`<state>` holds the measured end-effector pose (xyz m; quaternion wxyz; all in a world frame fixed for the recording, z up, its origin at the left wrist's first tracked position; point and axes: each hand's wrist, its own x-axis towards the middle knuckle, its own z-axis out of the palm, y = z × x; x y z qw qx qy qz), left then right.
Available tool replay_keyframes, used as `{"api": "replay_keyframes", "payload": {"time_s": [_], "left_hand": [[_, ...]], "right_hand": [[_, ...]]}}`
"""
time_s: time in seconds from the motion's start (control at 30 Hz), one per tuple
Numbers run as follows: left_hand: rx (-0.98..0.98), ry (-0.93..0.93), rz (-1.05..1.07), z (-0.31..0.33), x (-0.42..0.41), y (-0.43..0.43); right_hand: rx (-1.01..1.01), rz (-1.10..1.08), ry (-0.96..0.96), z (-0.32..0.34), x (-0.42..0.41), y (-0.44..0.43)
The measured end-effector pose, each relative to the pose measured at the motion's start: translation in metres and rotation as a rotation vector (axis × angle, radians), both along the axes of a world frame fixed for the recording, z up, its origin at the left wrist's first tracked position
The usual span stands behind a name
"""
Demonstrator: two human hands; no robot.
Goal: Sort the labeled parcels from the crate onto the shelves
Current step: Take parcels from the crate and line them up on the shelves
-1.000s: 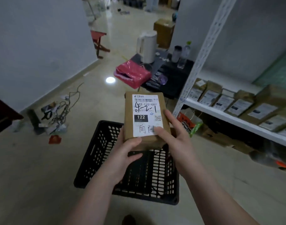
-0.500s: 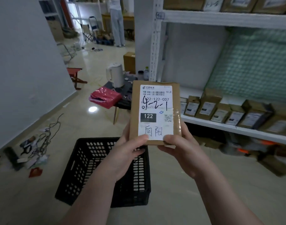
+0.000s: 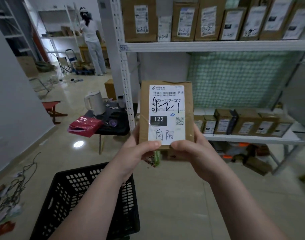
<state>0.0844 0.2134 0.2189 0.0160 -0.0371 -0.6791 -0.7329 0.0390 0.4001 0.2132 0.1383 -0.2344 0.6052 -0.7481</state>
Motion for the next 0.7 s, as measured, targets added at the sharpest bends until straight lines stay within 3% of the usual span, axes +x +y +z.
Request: {"api": "replay_keyframes", "payload": {"time_s": [0.33, 0.47, 0.7], "left_hand": [[-0.079, 0.008, -0.296, 0.054, -0.051, 0.052], [-0.035, 0.027, -0.3, 0.07, -0.095, 0.069], [0.001, 0.108, -0.268, 0.084, -0.202, 0.111]], "right_hand": [[0.017, 0.02, 0.022, 0.052, -0.041, 0.094], [0.015, -0.013, 0.024, 0.069, -0.07, 0.121], [0.11, -0.447, 0.037, 0.1, -0.145, 0.151]]}}
